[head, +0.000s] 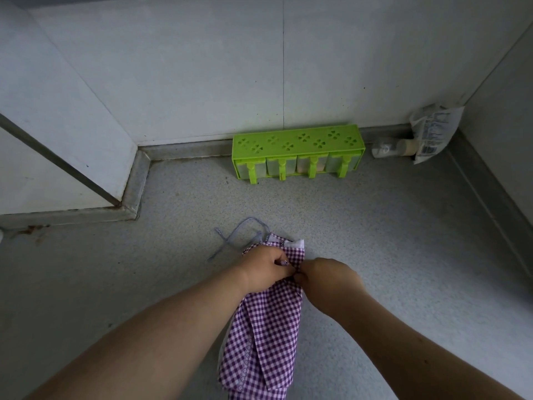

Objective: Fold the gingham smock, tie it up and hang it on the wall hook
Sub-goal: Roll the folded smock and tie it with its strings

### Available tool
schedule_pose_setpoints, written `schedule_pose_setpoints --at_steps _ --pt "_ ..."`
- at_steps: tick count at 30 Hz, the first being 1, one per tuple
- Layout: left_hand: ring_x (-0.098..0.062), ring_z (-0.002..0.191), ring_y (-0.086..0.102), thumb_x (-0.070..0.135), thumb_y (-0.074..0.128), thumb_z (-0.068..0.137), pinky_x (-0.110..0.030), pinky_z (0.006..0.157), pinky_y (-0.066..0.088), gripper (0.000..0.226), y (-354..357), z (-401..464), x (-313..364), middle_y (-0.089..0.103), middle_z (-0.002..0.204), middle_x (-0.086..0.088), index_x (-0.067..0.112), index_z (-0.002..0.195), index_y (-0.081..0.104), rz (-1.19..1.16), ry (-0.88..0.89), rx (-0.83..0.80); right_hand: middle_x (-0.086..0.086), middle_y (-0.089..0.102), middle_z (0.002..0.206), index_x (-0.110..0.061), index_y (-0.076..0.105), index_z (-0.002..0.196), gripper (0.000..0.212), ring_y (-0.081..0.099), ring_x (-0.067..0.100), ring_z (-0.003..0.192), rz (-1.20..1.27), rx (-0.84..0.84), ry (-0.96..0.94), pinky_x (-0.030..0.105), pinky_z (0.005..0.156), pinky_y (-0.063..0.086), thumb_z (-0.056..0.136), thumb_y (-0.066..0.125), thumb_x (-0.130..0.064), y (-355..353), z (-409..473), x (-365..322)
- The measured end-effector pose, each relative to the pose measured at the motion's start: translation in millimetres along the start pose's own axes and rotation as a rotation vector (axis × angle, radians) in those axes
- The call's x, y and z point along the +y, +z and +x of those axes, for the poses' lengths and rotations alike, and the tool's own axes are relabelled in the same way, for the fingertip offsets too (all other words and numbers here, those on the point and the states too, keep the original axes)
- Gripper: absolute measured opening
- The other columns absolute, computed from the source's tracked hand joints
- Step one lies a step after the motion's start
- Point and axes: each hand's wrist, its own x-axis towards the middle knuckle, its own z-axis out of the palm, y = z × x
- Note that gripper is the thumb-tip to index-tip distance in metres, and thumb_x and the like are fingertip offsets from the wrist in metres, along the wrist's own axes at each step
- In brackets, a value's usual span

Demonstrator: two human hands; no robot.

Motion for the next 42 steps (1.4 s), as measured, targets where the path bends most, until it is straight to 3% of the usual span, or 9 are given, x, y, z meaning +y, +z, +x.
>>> schedule_pose_setpoints --at_steps 8,13,17,21,23,26,32,37,42 --pt "-0.005 0.079 0.062 0.045 0.066 0.101 -0.026 0.064 0.045 0.022 -15.3 -13.5 8.8 0.069 0.088 0.007 0.024 0.096 0.069 0.081 -0.012 0.031 -0.011 0.064 0.087 -0.033 0.066 0.107 0.027 0.062 0.013 0.084 0.071 -0.030 -0.003 0.033 0.081 0.055 0.104 0.039 -0.034 13.1 -18.0 7.2" --pt "-0.014 0.092 0.072 0.043 0.069 0.099 -0.038 0.086 0.055 0.022 -13.4 -11.0 0.0 0.078 0.093 0.006 0.025 0.086 0.068 -0.135 -0.050 0.065 -0.007 0.071 0.105 -0.035 0.064 0.122 0.033 0.064 0.014 0.094 0.087 -0.080 -0.037 0.031 0.084 0.051 0.105 0.036 -0.035 19.4 -23.3 8.7" --pt "-0.005 0.072 0.057 0.041 0.061 0.105 -0.028 0.064 0.043 0.025 -6.1 -16.2 7.2 0.063 0.078 0.009 0.021 0.090 0.063 -0.042 -0.052 0.089 -0.004 0.070 0.104 -0.032 0.065 0.120 0.030 0.064 0.016 0.090 -0.031 -0.110 -0.028 0.032 0.080 0.053 0.103 0.040 -0.035 23.6 -17.3 19.4" --pt "-0.004 0.073 0.056 0.044 0.054 0.107 -0.028 0.062 0.044 0.027 -9.6 -16.3 17.1 0.062 0.083 0.007 0.022 0.094 0.060 0.031 -0.027 0.114 -0.004 0.063 0.109 -0.031 0.065 0.119 0.032 0.060 0.018 0.097 -0.103 0.037 0.026 0.038 0.087 0.053 0.099 0.050 -0.051 22.3 -15.7 28.4" --pt "-0.002 0.079 0.059 0.043 0.054 0.108 -0.024 0.061 0.041 0.026 -12.0 -15.4 19.5 0.066 0.088 0.008 0.020 0.101 0.064 0.009 -0.026 0.114 -0.008 0.059 0.113 -0.034 0.064 0.118 0.035 0.057 0.015 0.102 0.021 0.118 -0.037 0.034 0.090 0.051 0.097 0.051 -0.059 16.5 -17.1 25.9" --pt "-0.009 0.089 0.067 0.043 0.057 0.106 -0.026 0.069 0.047 0.026 -7.8 -11.8 16.5 0.072 0.096 0.006 0.019 0.104 0.069 -0.024 -0.013 0.104 -0.006 0.060 0.115 -0.033 0.068 0.119 0.029 0.058 0.010 0.098 0.155 0.021 -0.099 0.028 0.086 0.053 0.100 0.052 -0.048 13.7 -14.3 16.1" --pt "-0.002 0.088 0.066 0.039 0.064 0.103 -0.020 0.071 0.046 0.019 -2.7 -5.3 20.8 0.074 0.098 0.009 0.022 0.101 0.074 0.021 -0.014 0.099 -0.006 0.064 0.090 -0.028 0.063 0.092 0.023 0.058 0.009 0.078 0.668 -0.129 0.151 0.026 0.070 0.047 0.106 0.047 -0.038 10.9 -11.1 25.9" --pt "-0.002 0.100 0.068 0.036 0.076 0.096 -0.025 0.093 0.053 0.006 -1.4 -5.8 14.0 0.074 0.104 0.015 0.038 0.093 0.071 0.015 -0.022 0.022 0.005 0.059 0.080 -0.009 0.068 0.101 0.035 0.051 0.017 0.070 1.103 -0.156 0.311 0.032 0.065 0.045 0.108 0.046 -0.036 14.5 -10.4 30.0" --pt "-0.003 0.096 0.068 0.036 0.075 0.096 -0.023 0.085 0.053 0.002 2.9 1.7 10.0 0.074 0.098 0.015 0.035 0.095 0.073 0.067 0.011 0.004 0.002 0.065 0.076 -0.013 0.072 0.099 0.022 0.055 0.014 0.066 1.267 -0.074 0.355 0.027 0.061 0.045 0.105 0.055 -0.025 14.7 -12.6 15.4"
